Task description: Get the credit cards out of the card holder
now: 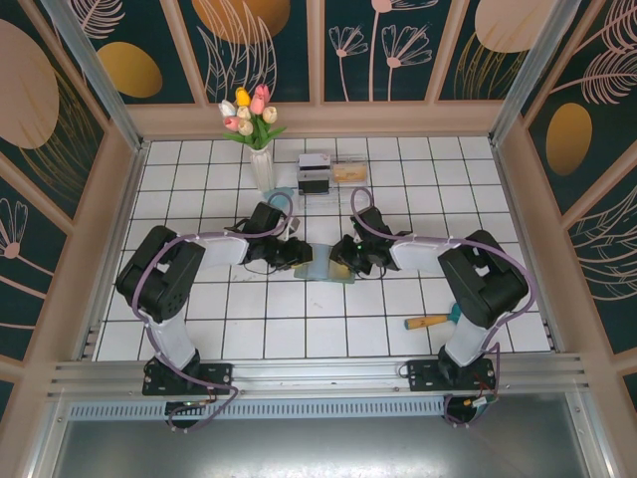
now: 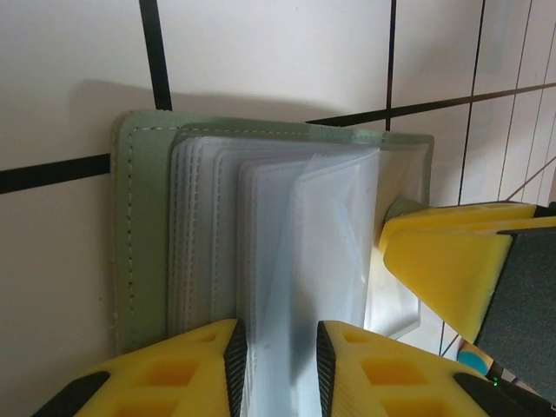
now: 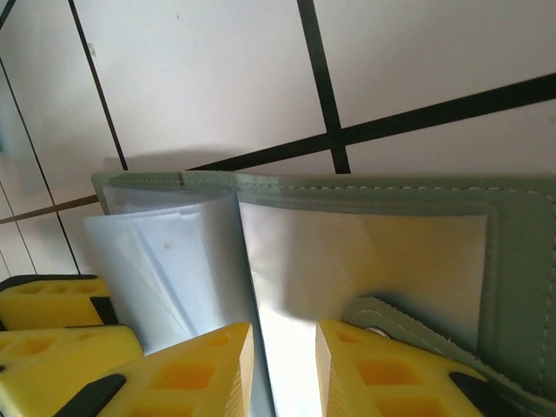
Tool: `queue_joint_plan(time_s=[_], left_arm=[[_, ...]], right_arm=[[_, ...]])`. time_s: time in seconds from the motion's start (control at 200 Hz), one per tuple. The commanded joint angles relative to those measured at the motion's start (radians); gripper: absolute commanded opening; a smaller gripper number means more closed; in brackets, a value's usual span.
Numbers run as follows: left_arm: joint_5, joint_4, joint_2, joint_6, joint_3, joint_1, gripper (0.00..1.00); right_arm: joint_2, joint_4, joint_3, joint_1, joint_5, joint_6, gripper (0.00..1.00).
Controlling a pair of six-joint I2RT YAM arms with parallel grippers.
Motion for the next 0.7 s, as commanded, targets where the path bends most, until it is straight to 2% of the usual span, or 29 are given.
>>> queue_joint_plan(time_s=[0.0, 0.5, 0.696], left_arm=[[0.075, 0.005, 0.019, 0.014, 0.016, -0.014, 0.30], [0.175, 0.119, 0.015, -0.038, 0.031, -0.036, 0.29], [0.195, 0.156, 0.022, -0.057, 0.035, -0.038, 0.29]], right_arm=[[0.040, -0.053, 0.003, 0.009, 0.029, -0.023, 0.28], [0.032, -0.011, -0.011, 0.003, 0.002, -0.014, 0.28], [-0.015, 0.035, -0.034, -0.005, -0.004, -0.003, 0.27]])
